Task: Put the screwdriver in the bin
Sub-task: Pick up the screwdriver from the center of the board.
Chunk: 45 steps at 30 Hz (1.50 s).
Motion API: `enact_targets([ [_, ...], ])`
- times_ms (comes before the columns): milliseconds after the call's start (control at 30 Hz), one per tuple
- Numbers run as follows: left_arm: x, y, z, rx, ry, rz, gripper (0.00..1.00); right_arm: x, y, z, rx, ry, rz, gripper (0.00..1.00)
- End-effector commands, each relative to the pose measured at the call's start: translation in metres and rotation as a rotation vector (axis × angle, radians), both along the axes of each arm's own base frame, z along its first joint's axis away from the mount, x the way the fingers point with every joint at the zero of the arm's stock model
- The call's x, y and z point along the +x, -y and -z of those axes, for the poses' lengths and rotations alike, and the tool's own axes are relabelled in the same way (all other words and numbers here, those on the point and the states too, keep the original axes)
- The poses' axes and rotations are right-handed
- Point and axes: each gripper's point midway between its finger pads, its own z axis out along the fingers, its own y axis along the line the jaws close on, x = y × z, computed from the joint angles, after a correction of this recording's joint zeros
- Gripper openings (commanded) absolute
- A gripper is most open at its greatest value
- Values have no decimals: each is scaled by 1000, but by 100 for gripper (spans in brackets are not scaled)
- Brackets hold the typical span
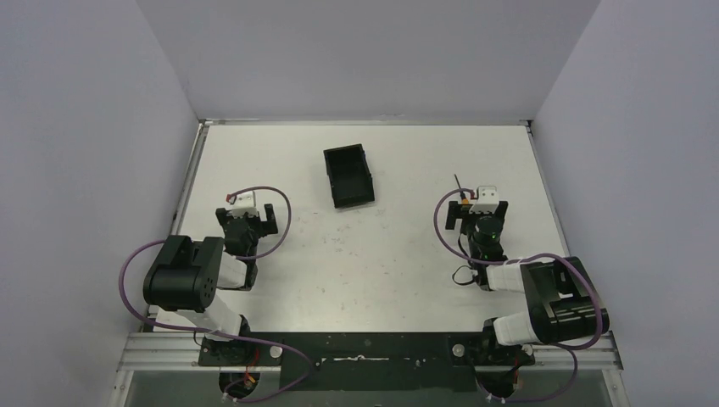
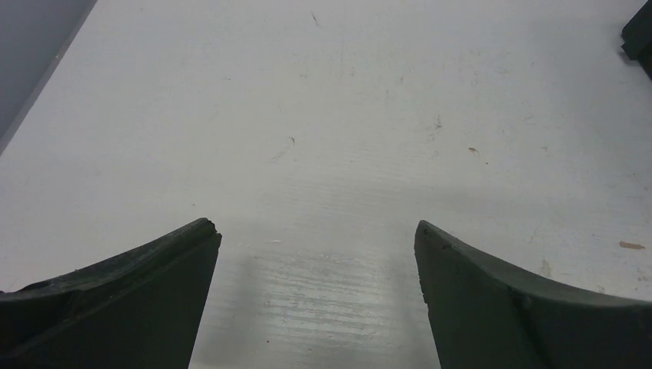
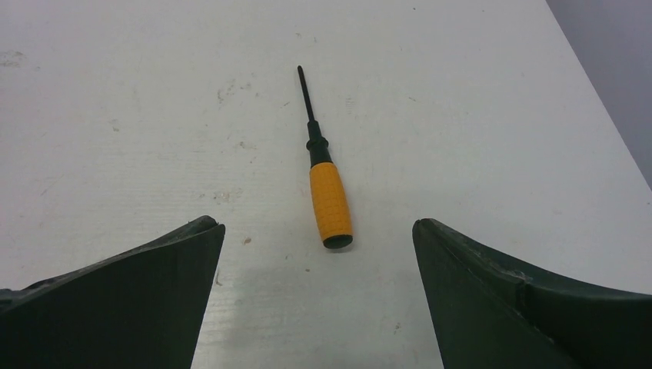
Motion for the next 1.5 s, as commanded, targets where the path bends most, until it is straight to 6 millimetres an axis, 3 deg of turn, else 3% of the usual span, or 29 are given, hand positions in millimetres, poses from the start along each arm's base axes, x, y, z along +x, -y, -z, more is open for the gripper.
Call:
enact_targets([
  [0,12,3,-21,-1,77,13,97,2,-2,-20,12,84,-3,100],
  [600,12,3,-21,-1,76,13,97,3,-10,-23,17,87,-58,100],
  [833,12,3,-21,0,77,13,97,9,-8,-51,-18,93,-47,100],
  [967,12,3,-21,-2,77,13,97,17,-10,-88,-23,99,-47,100],
  [1200,12,3,-21,-1,76,13,97,28,-12,-185,-36,202,-47,100],
  [1467,12,3,-21,-1,77,13,97,36,-10,-272,-29,248,-30,100],
])
